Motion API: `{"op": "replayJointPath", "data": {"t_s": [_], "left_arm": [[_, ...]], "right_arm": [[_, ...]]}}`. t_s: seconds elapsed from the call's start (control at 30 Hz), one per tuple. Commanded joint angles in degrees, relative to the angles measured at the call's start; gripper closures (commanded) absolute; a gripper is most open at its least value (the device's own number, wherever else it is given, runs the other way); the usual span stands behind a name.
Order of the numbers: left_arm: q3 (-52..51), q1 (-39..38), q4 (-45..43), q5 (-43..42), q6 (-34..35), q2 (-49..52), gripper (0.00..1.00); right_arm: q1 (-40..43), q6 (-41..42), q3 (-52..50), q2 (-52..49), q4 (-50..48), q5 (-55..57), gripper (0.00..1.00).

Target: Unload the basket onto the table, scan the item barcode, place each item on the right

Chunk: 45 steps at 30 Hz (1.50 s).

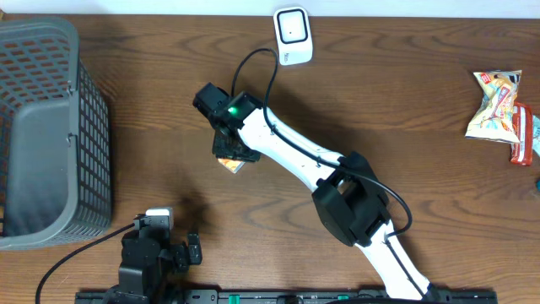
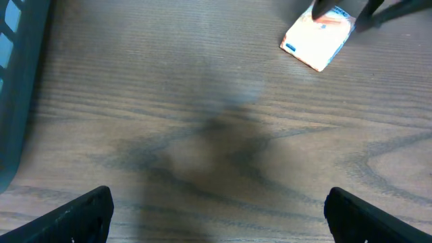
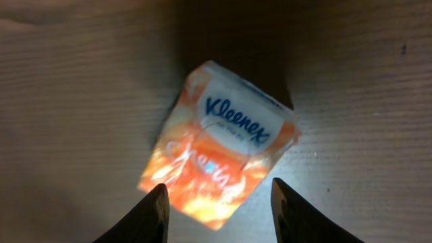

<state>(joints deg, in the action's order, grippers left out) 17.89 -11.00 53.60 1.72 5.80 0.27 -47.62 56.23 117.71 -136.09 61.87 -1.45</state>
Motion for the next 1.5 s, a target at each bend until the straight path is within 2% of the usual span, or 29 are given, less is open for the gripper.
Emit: {"op": "replayJointPath", "data": {"t_s": [0.0, 0.17, 0.3, 0.37, 0.5, 0.63, 0.73, 0.9, 0.93, 1.1, 1.3, 1.43, 1.47], "left_arm": [[0.1, -0.2, 0.4, 0.5, 0.1, 0.0, 0.0], [0.1, -0.2, 0.4, 0.5, 0.1, 0.0, 0.0], [0.1, -0.2, 0.4, 0.5, 0.1, 0.0, 0.0], [0.1, -0.2, 0.4, 0.5, 0.1, 0.0, 0.0], [0.1, -0.2, 0.4, 0.5, 0.1, 0.0, 0.0], [0.1, -0.2, 0.4, 0.5, 0.1, 0.0, 0.0], [0.1, -0.2, 0.4, 0.5, 0.1, 0.0, 0.0], [0.1, -0.2, 0.4, 0.5, 0.1, 0.0, 0.0], [0.1, -0.2, 0.4, 0.5, 0.1, 0.0, 0.0], [0.1, -0.2, 0.4, 0.5, 0.1, 0.0, 0.0], [0.1, -0.2, 0.4, 0.5, 0.1, -0.1, 0.0], [0.1, -0.2, 0.4, 0.5, 0.1, -0.1, 0.0], [0.1, -0.2, 0.4, 0.5, 0.1, -0.1, 0.0]], "right_arm": [[-0.3, 1.0, -3.2, 1.0, -2.5, 0.6, 0.57], [-0.3, 1.0, -6.9, 1.0, -7.0, -2.1, 0.67], [-0.3, 0.9, -7.6, 1.0, -6.8, -2.3, 0.91], [-0.3, -1.2, -7.6, 1.0, -6.4, -2.3, 0.99], [-0.1, -8.8, -7.6, 1.0, -5.2, -3.7, 0.99], [2.7, -19.3, -7.6, 2.1, -5.4, -14.6, 0.99], [6.4, -30.2, -7.6, 3.3, -5.4, -26.6, 0.99], [13.1, -62.1, -7.6, 3.6, -1.6, -61.2, 0.99], [14.2, -67.1, -7.6, 3.6, 0.2, -65.2, 0.99], [17.8, -89.4, -7.8, 3.6, 10.4, -71.0, 0.99], [19.1, -107.8, -8.0, 3.6, 23.3, -75.4, 0.99], [19.8, -124.9, -8.1, 3.6, 35.5, -76.9, 0.99], [19.8, -125.8, -8.7, 3.6, 35.7, -76.7, 0.99]]}}
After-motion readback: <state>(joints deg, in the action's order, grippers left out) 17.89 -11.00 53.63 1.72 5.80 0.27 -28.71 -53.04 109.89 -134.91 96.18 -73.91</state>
